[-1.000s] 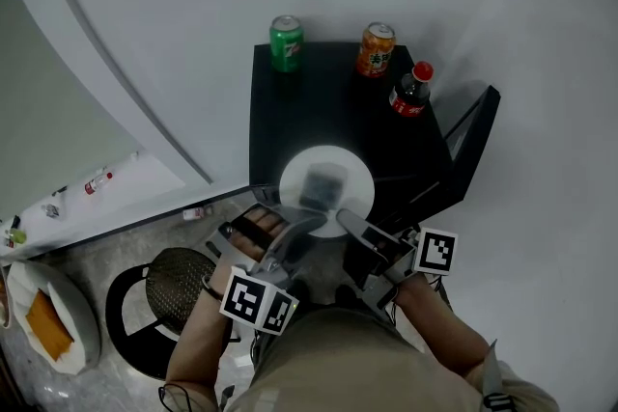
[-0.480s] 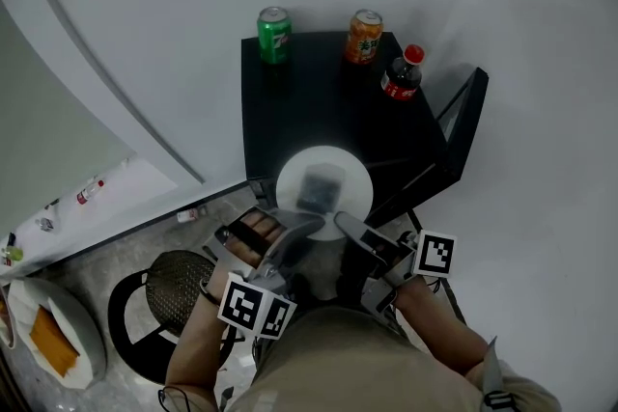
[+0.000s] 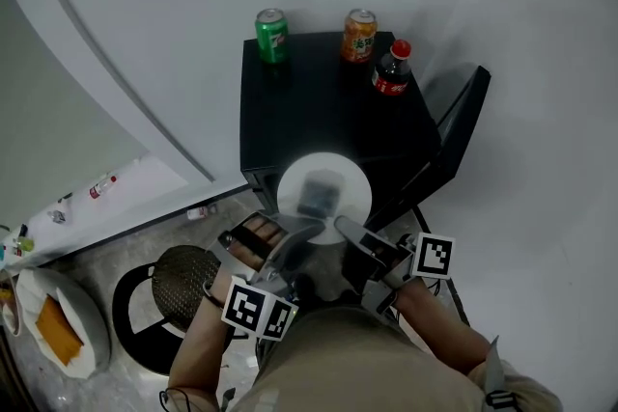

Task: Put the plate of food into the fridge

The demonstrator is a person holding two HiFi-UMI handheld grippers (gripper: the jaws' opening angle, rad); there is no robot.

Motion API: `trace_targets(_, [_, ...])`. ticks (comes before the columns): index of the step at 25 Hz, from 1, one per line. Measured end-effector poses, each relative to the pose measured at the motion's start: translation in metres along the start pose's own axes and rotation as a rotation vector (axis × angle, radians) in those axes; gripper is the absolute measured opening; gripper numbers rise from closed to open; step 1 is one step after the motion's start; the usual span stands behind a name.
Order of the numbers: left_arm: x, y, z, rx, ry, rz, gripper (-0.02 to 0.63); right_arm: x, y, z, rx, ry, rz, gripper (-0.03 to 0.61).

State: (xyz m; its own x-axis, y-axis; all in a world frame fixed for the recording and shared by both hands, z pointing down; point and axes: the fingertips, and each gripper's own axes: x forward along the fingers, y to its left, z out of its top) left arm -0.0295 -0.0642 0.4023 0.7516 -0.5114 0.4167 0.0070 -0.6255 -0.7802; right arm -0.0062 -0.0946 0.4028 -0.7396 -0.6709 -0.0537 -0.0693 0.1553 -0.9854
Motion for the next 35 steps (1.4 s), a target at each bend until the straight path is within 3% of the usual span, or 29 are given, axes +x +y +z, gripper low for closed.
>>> trace_targets(18, [0.021,-0.032,0.037,-0.069,0.111,0.006,0.066,-0.048,-0.014,0.002,0.033,0.089,0.020,0.060])
trace_targets(35, [0.020,-0.048,0.016,-0.172,0.195,0.014,0.089,-0.050,-0.038,-0.003,0.043,0.095,-0.034,0.053])
